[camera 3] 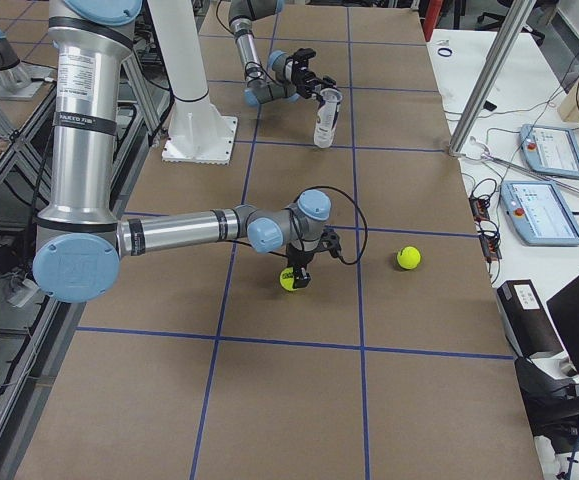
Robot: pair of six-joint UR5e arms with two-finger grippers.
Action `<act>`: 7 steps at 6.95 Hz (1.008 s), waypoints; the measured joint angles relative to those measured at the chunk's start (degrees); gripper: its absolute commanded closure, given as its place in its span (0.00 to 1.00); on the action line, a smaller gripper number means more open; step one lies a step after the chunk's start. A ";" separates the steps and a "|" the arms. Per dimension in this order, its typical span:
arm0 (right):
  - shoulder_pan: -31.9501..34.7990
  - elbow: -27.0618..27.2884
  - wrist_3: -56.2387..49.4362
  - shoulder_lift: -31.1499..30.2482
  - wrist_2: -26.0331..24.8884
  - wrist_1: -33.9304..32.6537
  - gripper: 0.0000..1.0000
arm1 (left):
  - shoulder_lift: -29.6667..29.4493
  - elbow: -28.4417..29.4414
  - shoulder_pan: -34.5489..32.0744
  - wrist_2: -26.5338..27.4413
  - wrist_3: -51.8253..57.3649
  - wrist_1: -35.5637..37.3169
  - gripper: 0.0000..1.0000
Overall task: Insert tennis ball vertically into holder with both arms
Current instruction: 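Grasp the nearer yellow tennis ball with the right gripper, then carry the ball with the right gripper over the can's open top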
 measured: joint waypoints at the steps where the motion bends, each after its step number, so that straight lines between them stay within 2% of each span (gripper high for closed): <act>1: 0.03 0.15 0.40 0.67 0.04 0.00 0.83 | -0.02 0.04 0.56 0.34 0.11 -0.05 0.26; 4: 0.06 0.93 3.32 1.89 0.36 0.00 0.82 | 0.04 0.23 1.90 1.42 0.16 -0.10 0.23; 7: -0.07 2.37 11.64 7.23 3.81 -0.16 0.78 | 0.34 0.32 2.37 1.88 0.16 -0.81 0.19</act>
